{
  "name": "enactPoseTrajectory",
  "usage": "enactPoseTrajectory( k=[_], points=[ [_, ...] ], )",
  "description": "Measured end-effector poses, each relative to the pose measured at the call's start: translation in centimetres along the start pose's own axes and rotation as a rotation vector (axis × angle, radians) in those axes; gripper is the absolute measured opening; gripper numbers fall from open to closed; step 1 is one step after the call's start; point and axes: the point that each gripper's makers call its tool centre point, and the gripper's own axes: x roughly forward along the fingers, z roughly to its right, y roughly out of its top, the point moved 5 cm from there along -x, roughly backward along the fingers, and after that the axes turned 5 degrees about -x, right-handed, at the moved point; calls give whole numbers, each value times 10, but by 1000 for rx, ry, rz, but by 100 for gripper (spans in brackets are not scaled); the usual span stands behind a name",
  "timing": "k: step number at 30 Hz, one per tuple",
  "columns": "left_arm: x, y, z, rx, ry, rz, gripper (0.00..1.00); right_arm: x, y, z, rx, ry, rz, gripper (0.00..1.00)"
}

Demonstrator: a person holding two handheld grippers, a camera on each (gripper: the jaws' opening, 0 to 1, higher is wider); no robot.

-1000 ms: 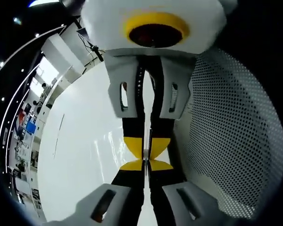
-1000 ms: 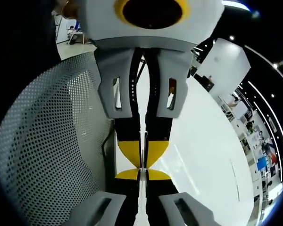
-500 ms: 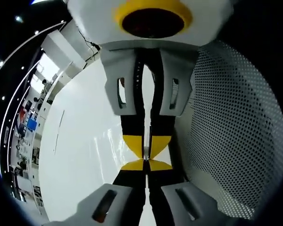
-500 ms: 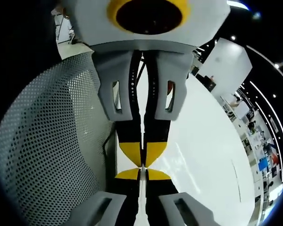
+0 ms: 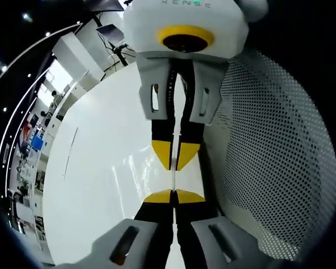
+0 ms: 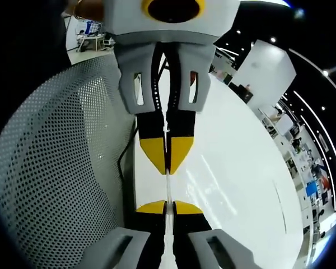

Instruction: Open the resealable bag by pulling the two sides of the seal apart until the entire bag opening is separated and visibly accessible.

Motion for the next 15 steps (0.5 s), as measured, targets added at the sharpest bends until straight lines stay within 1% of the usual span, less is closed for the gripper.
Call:
enactPoseTrajectory(
  k=[3, 4, 5, 6, 8, 9, 10, 13, 15],
  points=[
    [0, -2, -1, -13, 0, 14, 0, 0, 1, 0, 0, 0, -2, 0],
    [0, -2, -2, -5, 14, 21, 0, 1, 1, 0, -2, -2, -3, 0],
    [0, -2, -1, 1, 11, 22, 0, 1, 2, 1, -2, -4, -5, 0],
    [1, -2, -1, 6, 7, 19, 0, 1, 1, 1, -2, -3, -5, 0],
    [3, -2, 0, 39, 22, 8, 0, 1, 2, 2, -1, -5, -8, 0],
    [3, -1, 0, 40, 19, 7, 0, 2, 2, 2, -3, -4, -8, 0],
    [4, 1, 0, 37, 15, 9, 0, 2, 3, 2, -2, -3, -3, 0],
    [6, 7, 1, 24, 8, 31, 6, 2, 6, 2, -4, -2, 3, 0],
    [8, 11, 2, 26, 3, 36, 5, 3, 8, 2, -9, -3, 5, 0]
  ],
)
